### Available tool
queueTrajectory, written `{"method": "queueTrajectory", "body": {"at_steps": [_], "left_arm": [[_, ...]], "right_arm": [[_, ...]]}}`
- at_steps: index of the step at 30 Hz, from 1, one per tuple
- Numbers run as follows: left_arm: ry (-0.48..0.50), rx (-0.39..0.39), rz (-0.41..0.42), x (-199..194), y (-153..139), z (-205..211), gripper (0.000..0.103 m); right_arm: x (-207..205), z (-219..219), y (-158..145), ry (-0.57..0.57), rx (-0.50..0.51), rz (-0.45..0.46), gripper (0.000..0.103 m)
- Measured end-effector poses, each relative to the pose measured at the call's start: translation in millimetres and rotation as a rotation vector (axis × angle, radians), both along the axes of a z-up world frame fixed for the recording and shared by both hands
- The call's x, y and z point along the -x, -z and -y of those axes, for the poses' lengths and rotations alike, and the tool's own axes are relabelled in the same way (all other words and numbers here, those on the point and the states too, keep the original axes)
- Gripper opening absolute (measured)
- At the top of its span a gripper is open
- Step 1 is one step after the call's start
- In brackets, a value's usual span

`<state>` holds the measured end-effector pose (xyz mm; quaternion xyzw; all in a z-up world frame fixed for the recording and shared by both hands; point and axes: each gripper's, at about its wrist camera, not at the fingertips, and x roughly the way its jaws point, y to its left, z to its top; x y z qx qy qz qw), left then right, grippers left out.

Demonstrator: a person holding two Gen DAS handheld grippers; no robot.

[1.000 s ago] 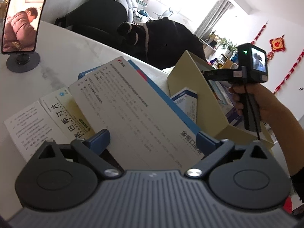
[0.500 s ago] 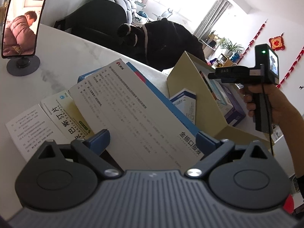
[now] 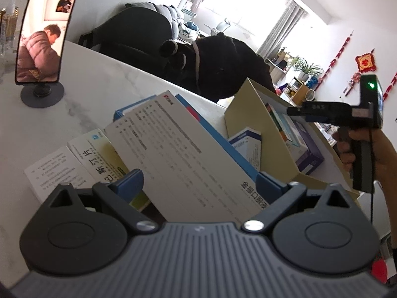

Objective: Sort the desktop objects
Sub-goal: 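Withdraw the right tool from the deep box back over the table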

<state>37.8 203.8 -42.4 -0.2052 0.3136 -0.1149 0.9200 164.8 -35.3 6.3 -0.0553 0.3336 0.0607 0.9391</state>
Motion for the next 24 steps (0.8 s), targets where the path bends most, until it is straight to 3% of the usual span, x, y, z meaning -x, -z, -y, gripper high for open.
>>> {"method": "queueTrajectory", "body": {"at_steps": [9, 12, 24], "left_arm": [[-0.007, 0.007, -0.025, -1.4, 4.3, -4.2, 0.098], [-0.002, 0.011, -0.043, -3.0, 5.4, -4.6, 0.1], [-0.068, 0.05, -0.088, -4.8, 5.4, -24.3, 0.103]], "right_arm": [[29.6, -4.4, -14.2, -0.031, -0.068, 0.043, 0.08], [40.5, -6.7, -17.3, -0.046, -0.083, 0.058, 0.091], [98.4, -21.9, -19.8, -0.171, -0.115, 0.128, 0.098]]}}
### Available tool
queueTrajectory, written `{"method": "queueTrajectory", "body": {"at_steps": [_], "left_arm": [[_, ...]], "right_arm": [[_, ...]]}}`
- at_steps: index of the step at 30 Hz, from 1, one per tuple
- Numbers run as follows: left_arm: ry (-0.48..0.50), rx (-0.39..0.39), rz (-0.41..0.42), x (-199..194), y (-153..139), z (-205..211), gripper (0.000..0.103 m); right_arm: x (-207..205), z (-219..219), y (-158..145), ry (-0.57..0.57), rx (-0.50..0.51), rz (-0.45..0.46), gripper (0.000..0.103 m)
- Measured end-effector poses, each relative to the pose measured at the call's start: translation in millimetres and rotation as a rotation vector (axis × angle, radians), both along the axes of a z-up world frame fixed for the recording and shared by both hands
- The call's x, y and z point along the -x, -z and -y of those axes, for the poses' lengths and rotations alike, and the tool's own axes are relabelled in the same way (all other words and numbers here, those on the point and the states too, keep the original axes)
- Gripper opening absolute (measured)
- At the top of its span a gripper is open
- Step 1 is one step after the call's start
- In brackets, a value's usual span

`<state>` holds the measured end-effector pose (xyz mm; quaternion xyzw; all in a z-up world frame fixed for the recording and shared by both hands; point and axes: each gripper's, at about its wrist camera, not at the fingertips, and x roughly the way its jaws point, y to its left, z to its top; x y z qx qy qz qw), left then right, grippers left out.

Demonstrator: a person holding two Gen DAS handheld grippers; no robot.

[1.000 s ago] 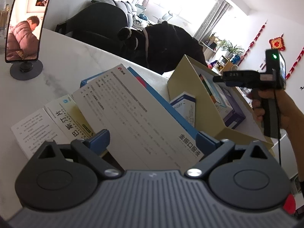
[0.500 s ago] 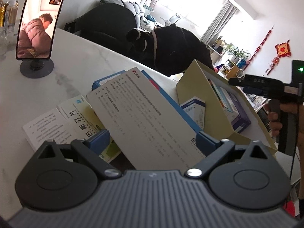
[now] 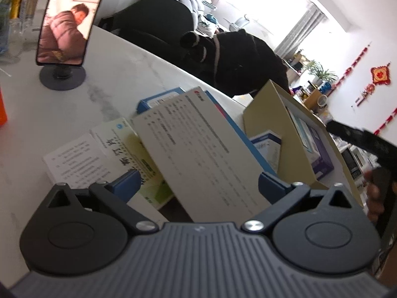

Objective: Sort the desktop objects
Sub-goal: 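Withdraw the right tool from the deep box back over the table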

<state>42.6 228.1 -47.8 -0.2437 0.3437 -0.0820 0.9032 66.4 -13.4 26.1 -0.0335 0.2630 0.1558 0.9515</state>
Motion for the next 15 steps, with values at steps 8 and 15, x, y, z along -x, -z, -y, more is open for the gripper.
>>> {"method": "queueTrajectory", "body": {"at_steps": [8, 15], "left_arm": [[-0.04, -0.018, -0.004, 7.7, -0.1, -14.3, 0.103], [-0.107, -0.03, -0.023, 17.3, 3.2, -33.1, 0.103]], "right_arm": [[31.9, -12.6, -0.1, -0.058, -0.013, 0.042, 0.102], [58.6, -22.9, 4.2, -0.114, -0.045, 0.057, 0.102]]}}
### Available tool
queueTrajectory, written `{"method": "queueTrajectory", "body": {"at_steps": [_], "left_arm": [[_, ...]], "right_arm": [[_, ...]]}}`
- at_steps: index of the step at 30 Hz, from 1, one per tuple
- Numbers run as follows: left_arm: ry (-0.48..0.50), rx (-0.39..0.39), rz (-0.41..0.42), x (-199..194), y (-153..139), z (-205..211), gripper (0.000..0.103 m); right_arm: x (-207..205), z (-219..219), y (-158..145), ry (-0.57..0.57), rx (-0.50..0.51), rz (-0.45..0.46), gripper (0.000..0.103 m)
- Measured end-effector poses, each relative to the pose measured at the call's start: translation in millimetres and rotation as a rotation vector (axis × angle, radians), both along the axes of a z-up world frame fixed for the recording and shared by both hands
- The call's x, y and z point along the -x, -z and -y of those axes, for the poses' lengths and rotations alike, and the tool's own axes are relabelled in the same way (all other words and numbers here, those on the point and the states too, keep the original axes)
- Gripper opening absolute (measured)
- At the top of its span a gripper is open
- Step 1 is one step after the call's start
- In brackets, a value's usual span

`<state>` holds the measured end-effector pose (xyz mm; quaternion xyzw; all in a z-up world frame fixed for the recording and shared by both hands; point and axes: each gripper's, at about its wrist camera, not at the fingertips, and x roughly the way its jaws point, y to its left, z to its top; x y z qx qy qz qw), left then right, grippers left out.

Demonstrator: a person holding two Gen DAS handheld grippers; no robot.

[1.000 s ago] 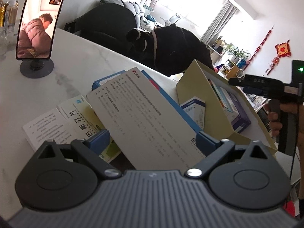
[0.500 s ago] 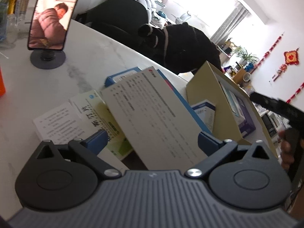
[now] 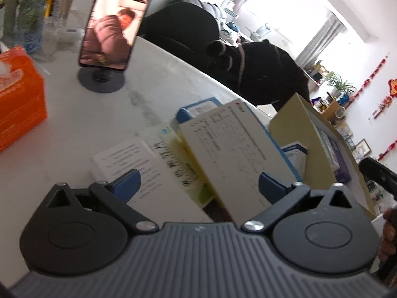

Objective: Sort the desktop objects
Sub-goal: 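Withdraw the right tool from the deep box back over the table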

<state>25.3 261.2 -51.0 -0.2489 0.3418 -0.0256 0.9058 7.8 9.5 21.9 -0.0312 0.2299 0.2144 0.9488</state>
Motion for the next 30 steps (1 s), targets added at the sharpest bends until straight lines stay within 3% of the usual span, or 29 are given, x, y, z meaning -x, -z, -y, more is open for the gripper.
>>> {"method": "queueTrajectory", "body": {"at_steps": [9, 17, 24, 30], "left_arm": [[-0.02, -0.026, -0.024, 1.5, 5.3, -1.6, 0.103], [-0.001, -0.112, -0.02, -1.3, 8.6, 8.6, 0.103], [0.006, -0.16, -0.026, -4.5, 8.6, 13.6, 0.103], [-0.012, -0.202, -0.016, -5.5, 10.6, 16.7, 0.103]], "right_arm": [[32.5, -2.4, 10.5, -0.027, -0.13, -0.032, 0.102], [42.2, -10.7, 25.4, -0.049, -0.183, -0.088, 0.1], [44.8, -27.2, 36.8, -0.115, -0.178, -0.118, 0.083], [42.0, -42.7, 47.5, -0.162, -0.161, -0.157, 0.059]]}}
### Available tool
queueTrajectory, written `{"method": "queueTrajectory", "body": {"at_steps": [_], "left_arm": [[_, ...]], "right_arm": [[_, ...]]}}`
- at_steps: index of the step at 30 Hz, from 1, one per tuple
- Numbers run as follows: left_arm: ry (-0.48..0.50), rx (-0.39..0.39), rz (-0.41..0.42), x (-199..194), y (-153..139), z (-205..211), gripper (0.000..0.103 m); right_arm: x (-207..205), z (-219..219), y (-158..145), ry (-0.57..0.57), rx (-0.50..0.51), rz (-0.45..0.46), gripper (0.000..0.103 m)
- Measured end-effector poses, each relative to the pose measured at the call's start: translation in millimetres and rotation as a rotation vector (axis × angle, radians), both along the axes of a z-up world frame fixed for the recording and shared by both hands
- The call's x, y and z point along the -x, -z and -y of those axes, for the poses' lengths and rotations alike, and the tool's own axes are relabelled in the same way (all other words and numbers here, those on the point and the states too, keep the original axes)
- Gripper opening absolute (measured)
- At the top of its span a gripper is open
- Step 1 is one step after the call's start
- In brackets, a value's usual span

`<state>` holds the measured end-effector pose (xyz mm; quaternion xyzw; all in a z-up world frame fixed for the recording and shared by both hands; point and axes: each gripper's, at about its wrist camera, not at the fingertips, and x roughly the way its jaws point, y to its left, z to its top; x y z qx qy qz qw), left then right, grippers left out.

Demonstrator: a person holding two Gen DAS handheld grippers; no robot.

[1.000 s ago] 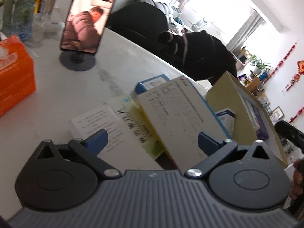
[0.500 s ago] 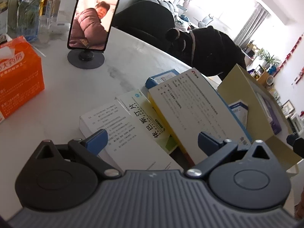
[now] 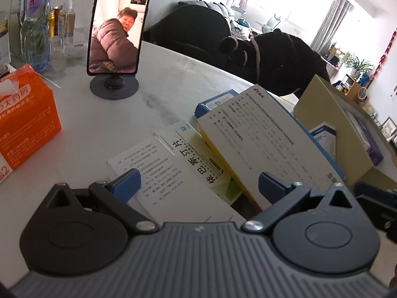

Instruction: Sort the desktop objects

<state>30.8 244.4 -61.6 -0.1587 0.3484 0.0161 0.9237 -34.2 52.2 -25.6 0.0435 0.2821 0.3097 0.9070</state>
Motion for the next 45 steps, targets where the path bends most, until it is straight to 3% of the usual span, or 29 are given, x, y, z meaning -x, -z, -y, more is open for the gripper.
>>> {"method": "queueTrajectory", "body": {"at_steps": [7, 14, 19, 27, 31, 36, 45], "left_arm": [[-0.002, -0.051, 0.007, -3.1, 1.5, 3.0, 0.103], [0.019, -0.011, 0.065, -1.9, -5.8, 4.8, 0.103], [0.108, 0.046, 0.107, -3.0, -6.4, 8.5, 0.103], [0.163, 0.247, 0.096, -8.4, 4.9, 3.1, 0.103], [0.172, 0.285, 0.083, -10.8, 6.1, 4.2, 0.103], [0.158, 0.278, 0.05, -20.7, 6.5, 6.5, 0.103], [0.179, 0.318, 0.033, -25.0, 11.5, 9.2, 0.103]], "right_arm": [[-0.5, -7.4, 11.1, -0.024, 0.03, -0.028, 0.049], [8.2, 1.0, 12.9, -0.007, 0.039, -0.041, 0.047], [15.9, 12.9, 14.0, 0.04, 0.066, -0.042, 0.048], [19.4, 21.1, 14.3, 0.052, 0.138, -0.079, 0.05], [15.6, 31.6, 10.4, 0.069, 0.07, -0.108, 0.051], [9.6, 36.8, 3.4, 0.071, -0.025, -0.124, 0.054], [-5.6, 30.5, 13.6, 0.093, -0.079, -0.177, 0.057]]}}
